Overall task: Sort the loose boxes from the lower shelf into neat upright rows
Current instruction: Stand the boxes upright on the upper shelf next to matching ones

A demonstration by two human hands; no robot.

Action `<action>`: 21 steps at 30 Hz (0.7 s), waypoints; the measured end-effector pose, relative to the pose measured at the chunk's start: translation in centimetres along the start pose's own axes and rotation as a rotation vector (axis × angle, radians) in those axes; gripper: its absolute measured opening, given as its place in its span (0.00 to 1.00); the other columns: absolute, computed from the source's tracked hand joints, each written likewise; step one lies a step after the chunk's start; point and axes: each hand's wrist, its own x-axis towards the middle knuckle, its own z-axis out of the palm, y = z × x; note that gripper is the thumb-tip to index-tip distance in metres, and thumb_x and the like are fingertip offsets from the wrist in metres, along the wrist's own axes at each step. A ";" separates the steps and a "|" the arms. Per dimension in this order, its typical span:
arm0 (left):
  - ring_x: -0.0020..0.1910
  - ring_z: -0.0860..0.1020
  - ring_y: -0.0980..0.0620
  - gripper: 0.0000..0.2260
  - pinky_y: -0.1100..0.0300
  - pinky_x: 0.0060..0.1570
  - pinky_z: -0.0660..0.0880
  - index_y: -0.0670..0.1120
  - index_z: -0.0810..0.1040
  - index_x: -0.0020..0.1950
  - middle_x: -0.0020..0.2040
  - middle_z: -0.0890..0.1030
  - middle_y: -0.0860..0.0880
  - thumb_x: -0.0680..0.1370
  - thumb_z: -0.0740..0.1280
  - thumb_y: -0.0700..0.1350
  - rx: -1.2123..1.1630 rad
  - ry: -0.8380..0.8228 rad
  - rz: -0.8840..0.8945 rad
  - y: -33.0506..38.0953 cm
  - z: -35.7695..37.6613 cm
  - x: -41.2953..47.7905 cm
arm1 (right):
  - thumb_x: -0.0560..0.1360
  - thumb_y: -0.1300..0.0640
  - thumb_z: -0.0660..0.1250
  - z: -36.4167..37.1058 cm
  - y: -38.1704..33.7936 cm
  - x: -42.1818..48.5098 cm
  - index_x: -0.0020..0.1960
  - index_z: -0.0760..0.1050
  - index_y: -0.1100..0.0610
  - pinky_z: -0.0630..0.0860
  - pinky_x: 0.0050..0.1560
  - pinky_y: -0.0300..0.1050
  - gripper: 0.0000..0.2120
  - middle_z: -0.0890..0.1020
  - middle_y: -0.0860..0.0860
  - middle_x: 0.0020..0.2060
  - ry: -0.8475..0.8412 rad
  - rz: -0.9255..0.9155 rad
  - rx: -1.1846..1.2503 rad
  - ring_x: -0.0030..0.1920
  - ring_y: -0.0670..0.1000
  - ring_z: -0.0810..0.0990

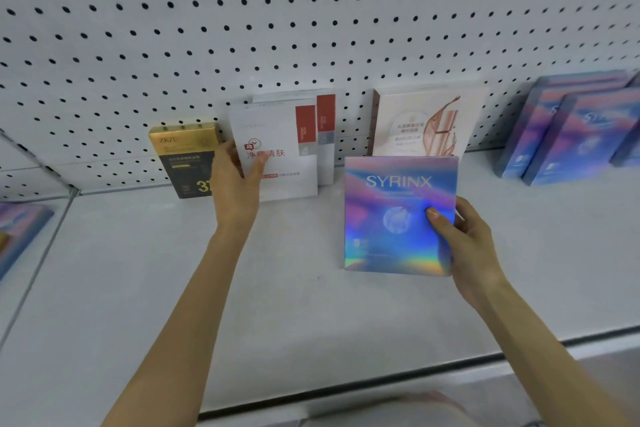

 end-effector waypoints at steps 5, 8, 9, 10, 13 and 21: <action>0.55 0.73 0.51 0.16 0.61 0.53 0.71 0.41 0.70 0.63 0.59 0.74 0.43 0.79 0.65 0.46 0.079 0.256 0.303 2.3 0.9 -7.1 | 0.74 0.64 0.69 -0.7 -0.2 0.2 0.54 0.78 0.58 0.80 0.51 0.58 0.09 0.84 0.58 0.51 -0.019 -0.033 0.035 0.50 0.59 0.82; 0.51 0.77 0.55 0.14 0.66 0.51 0.73 0.44 0.71 0.62 0.56 0.75 0.51 0.78 0.66 0.44 -0.125 -0.046 0.238 4.6 3.9 -11.9 | 0.72 0.64 0.71 -2.1 -0.6 0.5 0.54 0.78 0.58 0.80 0.49 0.53 0.10 0.84 0.57 0.50 -0.040 -0.060 0.043 0.49 0.56 0.83; 0.50 0.77 0.58 0.13 0.70 0.48 0.74 0.47 0.71 0.61 0.55 0.76 0.53 0.78 0.67 0.44 -0.172 -0.164 0.182 5.1 5.2 -13.1 | 0.72 0.63 0.71 -2.6 -0.7 0.7 0.54 0.78 0.59 0.80 0.50 0.52 0.12 0.84 0.56 0.50 -0.047 -0.071 0.029 0.50 0.55 0.82; 0.50 0.78 0.60 0.13 0.72 0.45 0.73 0.51 0.71 0.60 0.53 0.77 0.55 0.77 0.67 0.44 -0.208 -0.262 0.121 5.6 6.4 -14.1 | 0.71 0.60 0.71 -3.3 -0.7 0.9 0.55 0.78 0.59 0.78 0.52 0.52 0.13 0.84 0.56 0.51 -0.051 -0.080 0.010 0.51 0.54 0.82; 0.43 0.77 0.68 0.16 0.75 0.39 0.73 0.55 0.70 0.58 0.47 0.78 0.60 0.76 0.69 0.40 -0.205 -0.375 0.034 6.5 9.5 -15.9 | 0.71 0.57 0.71 -6.2 -1.0 1.8 0.55 0.79 0.57 0.76 0.56 0.56 0.13 0.84 0.55 0.52 -0.037 -0.103 -0.031 0.53 0.54 0.81; 0.38 0.78 0.65 0.17 0.74 0.37 0.73 0.56 0.73 0.49 0.44 0.80 0.58 0.71 0.74 0.37 -0.152 -0.343 0.029 12.1 19.8 -19.3 | 0.72 0.57 0.70 -18.0 -3.6 6.1 0.58 0.79 0.57 0.76 0.55 0.49 0.15 0.84 0.51 0.52 -0.055 -0.188 -0.117 0.51 0.50 0.80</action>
